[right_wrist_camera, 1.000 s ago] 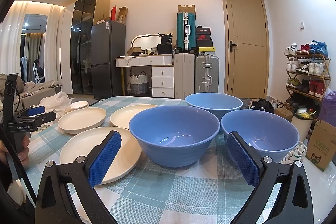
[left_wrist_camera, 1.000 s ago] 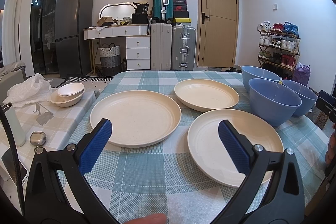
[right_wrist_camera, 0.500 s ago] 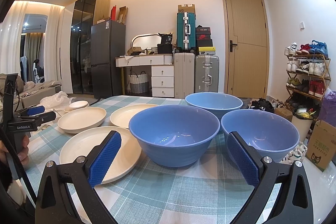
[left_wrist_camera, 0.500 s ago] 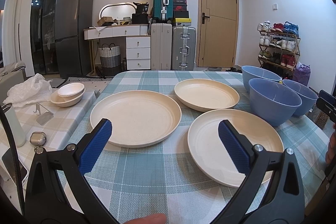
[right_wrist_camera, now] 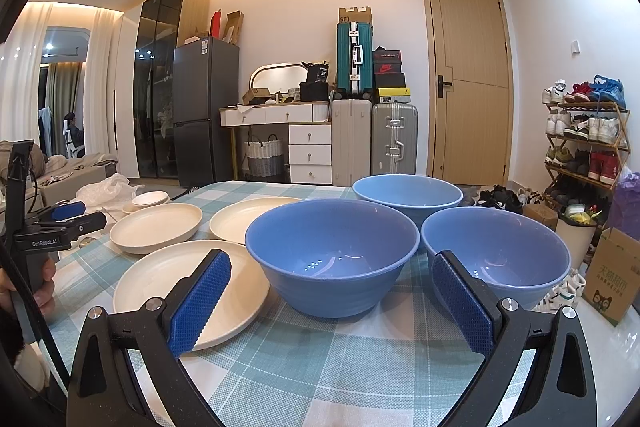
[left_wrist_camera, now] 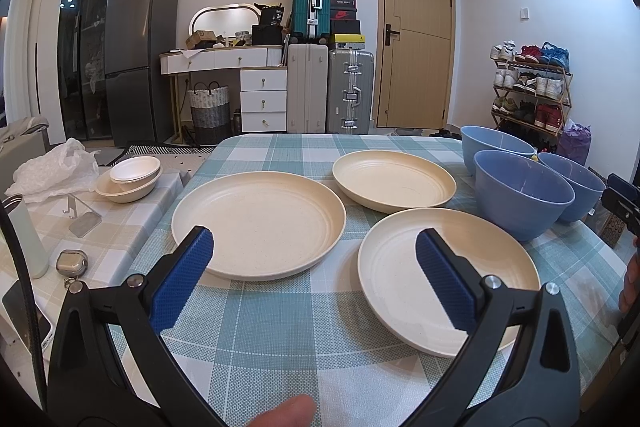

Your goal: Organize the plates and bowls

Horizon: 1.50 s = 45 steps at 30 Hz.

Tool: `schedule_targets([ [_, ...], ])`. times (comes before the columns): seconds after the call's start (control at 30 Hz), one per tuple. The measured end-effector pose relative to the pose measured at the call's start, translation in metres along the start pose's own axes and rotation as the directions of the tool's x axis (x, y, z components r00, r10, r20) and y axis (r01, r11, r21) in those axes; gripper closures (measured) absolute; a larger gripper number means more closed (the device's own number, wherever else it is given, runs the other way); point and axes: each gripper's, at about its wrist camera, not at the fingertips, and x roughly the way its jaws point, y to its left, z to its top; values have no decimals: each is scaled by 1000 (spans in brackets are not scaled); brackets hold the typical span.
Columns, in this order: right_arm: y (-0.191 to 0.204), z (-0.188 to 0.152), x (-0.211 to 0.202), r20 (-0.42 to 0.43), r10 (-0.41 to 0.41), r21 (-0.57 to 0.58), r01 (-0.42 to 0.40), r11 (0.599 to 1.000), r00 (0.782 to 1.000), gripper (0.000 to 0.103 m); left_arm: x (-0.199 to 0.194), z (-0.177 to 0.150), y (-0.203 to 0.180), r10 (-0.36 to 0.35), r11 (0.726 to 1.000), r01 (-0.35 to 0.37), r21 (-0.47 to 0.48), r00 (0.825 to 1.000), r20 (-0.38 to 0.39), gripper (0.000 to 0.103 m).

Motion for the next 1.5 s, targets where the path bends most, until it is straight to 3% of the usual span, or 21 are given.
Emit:
schedule_targets([
  [0.57, 6, 5, -2, -33, -15, 18, 15, 1000, 999, 0, 1, 1, -1, -21, 1000, 21, -8, 999, -44, 2],
  [0.83, 28, 29, -6, -71, 50, 11, -49, 999, 996, 0, -11, 21, 7, -39, 998, 36, -48, 997, -60, 2],
  [0.97, 40, 43, 1, -109, 110, 23, -108, 994, 988, 0, -19, 32, 10, -86, 995, 81, -57, 993, -85, 2],
  [1.3, 74, 75, 25, -158, 216, 28, -215, 976, 963, 0, -31, 45, 17, -84, 995, 76, -67, 988, -129, 2],
  [1.5, 93, 89, 49, -186, 268, 17, -269, 963, 945, 0, -13, 45, 26, -13, 998, -1, -68, 981, -191, 2],
])
